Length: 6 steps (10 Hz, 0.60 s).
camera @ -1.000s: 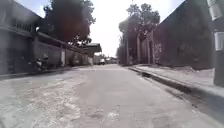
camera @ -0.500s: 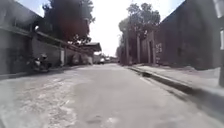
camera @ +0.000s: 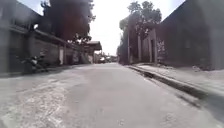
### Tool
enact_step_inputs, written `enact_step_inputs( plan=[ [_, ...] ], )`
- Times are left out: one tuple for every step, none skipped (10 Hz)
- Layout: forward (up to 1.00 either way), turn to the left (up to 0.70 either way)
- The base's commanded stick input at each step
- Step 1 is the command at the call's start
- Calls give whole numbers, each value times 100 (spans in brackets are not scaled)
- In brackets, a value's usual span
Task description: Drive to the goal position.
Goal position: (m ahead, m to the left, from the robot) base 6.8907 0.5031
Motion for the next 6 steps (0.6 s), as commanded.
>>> enact_step_inputs(
  plan=[
    [70,0],
    [70,0],
    [70,0],
    [70,0],
    [70,0],
    [70,0]
  ],
)
